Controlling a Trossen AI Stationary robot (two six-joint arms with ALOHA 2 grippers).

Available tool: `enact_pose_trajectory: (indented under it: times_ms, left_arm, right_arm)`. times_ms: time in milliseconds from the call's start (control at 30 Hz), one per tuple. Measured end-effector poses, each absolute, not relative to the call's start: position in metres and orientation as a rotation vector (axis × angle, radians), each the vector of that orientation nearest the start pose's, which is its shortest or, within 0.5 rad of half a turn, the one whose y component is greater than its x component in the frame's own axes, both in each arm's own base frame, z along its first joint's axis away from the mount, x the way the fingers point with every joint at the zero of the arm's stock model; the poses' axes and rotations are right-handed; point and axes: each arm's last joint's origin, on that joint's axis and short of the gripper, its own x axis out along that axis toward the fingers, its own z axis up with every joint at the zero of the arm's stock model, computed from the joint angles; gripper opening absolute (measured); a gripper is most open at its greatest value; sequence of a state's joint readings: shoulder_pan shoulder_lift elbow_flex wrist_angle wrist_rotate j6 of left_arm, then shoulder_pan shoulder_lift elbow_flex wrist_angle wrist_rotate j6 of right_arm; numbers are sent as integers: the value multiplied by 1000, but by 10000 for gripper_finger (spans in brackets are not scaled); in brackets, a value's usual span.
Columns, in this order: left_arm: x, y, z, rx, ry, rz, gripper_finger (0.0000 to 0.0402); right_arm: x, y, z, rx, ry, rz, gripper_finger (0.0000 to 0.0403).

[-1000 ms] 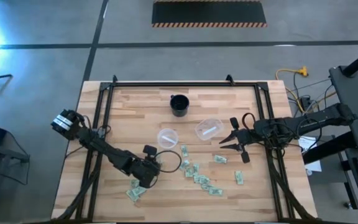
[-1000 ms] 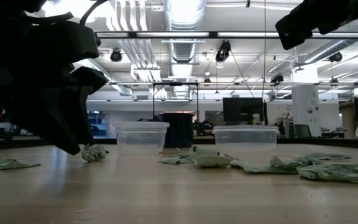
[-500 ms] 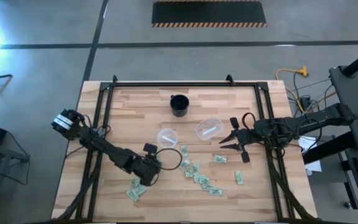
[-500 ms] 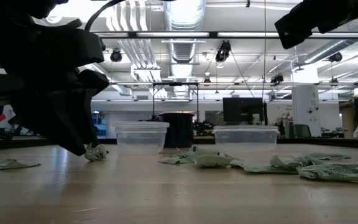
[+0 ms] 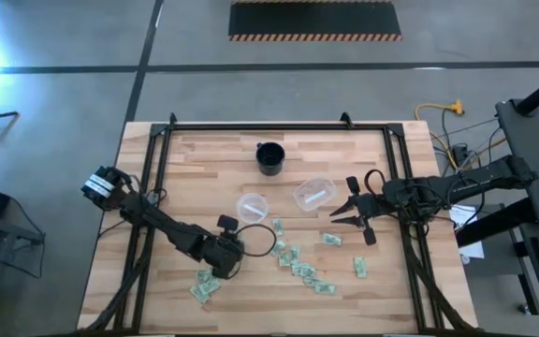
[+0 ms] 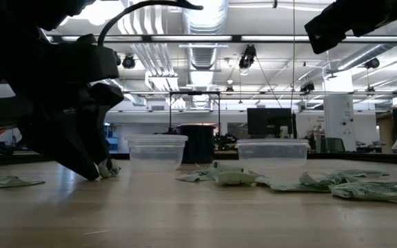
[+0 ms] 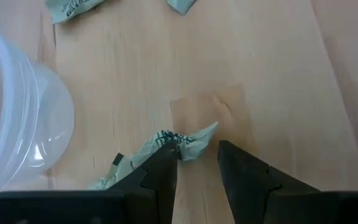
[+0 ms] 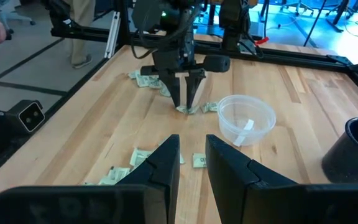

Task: Pick and place Stevia / Truvia into bins
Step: Put the green stevia packet into the left transparent container

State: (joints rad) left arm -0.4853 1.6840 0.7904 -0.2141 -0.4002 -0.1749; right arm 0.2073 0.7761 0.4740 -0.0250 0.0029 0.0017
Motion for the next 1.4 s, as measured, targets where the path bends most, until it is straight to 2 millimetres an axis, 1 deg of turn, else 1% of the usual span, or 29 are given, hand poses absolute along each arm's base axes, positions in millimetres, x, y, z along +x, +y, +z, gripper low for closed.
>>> enact_pose_trajectory:
  times_ms: [67,133,233,367,467,533,667,833,933,1033,1167,1267,1333,1400]
  left_arm:
    - [266,-127,127,314,1000,12,105]
    - [266,-127,130,311,988,14,103]
    - [265,-126,134,314,975,2,91]
    - [264,-126,140,317,961,-10,55]
    - [264,-126,140,315,956,-8,21]
    - [264,-126,141,314,956,-6,6]
    - [265,-127,142,308,943,-6,5]
    - [271,-129,150,316,913,-18,1]
    - [274,-131,159,332,885,-23,1]
    - [275,-129,174,362,831,1,1]
    - [273,-120,199,407,747,66,0]
    - [271,-107,216,435,701,122,0]
    - [269,-96,219,459,704,166,0]
    - [271,-84,219,473,719,200,0]
  right_arm:
    - [171,36,242,-33,325,202,68]
    - [171,36,242,-33,325,202,68]
    - [171,36,242,-33,325,202,68]
    - [171,36,242,-32,325,202,68]
    - [171,36,241,-21,327,200,68]
    - [171,36,241,-13,331,199,68]
    - [171,36,240,-9,335,198,68]
    - [171,36,238,-9,340,198,68]
    - [170,36,236,-9,345,197,68]
    - [170,36,235,-9,349,197,68]
    - [170,36,234,4,352,195,68]
    - [170,36,233,13,355,193,68]
    - [170,36,233,15,355,193,68]
    - [170,36,233,16,355,193,68]
